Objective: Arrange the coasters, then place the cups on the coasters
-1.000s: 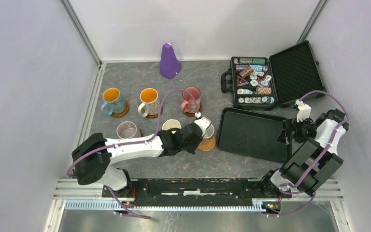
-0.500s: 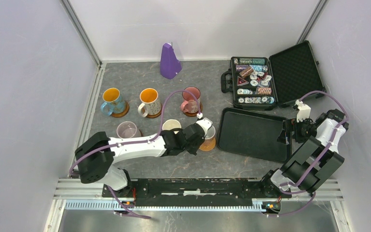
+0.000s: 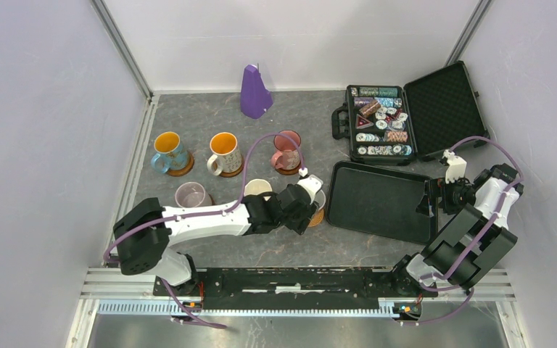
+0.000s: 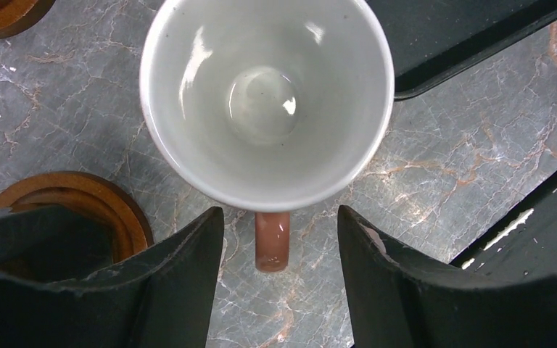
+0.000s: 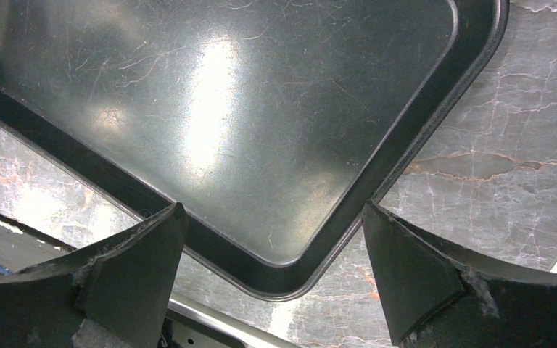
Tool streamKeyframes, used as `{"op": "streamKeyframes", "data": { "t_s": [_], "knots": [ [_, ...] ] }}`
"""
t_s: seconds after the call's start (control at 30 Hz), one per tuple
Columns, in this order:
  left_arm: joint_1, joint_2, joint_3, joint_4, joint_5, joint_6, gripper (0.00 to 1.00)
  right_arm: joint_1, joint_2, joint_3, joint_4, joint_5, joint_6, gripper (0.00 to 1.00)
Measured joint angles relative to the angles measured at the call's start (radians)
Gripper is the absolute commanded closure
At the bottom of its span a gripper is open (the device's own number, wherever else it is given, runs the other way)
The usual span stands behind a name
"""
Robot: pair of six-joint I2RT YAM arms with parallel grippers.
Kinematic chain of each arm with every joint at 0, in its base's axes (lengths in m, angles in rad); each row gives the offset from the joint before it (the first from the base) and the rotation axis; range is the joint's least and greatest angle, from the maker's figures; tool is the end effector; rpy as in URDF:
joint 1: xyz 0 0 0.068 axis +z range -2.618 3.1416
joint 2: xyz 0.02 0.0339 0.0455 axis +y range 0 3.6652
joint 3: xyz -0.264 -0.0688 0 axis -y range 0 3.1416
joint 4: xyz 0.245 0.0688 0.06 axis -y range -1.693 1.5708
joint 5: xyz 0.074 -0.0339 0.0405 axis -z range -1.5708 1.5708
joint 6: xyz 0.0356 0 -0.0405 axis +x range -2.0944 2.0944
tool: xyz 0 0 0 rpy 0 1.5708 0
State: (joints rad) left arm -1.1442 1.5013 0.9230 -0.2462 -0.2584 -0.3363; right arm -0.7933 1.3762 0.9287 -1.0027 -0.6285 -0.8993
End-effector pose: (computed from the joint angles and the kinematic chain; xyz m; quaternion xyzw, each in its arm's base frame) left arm 0.1379 -0.2814 0.2136 0.3198 0.8676 -0.1553 0.3478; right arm 0.1750 -0.1479 0.2185 -0.0689 0.9470 0.1616 0.2690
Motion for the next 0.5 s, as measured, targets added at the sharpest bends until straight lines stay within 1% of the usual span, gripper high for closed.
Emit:
{"op": "streamKeyframes", "data": {
  "t_s": [0.27, 0.5],
  "knots": [
    [-0.001, -0.026, 0.017, -0.034, 0.001, 0.0, 0.34, 0.0, 0.005, 0.0, 0.0, 0.0, -0.002, 0.02],
    [-0.001, -0.084, 0.019, -0.087, 0.008, 0.0, 0.32, 0.0, 0.007, 0.0, -0.002, 0.0, -0.015, 0.02]
  ]
}}
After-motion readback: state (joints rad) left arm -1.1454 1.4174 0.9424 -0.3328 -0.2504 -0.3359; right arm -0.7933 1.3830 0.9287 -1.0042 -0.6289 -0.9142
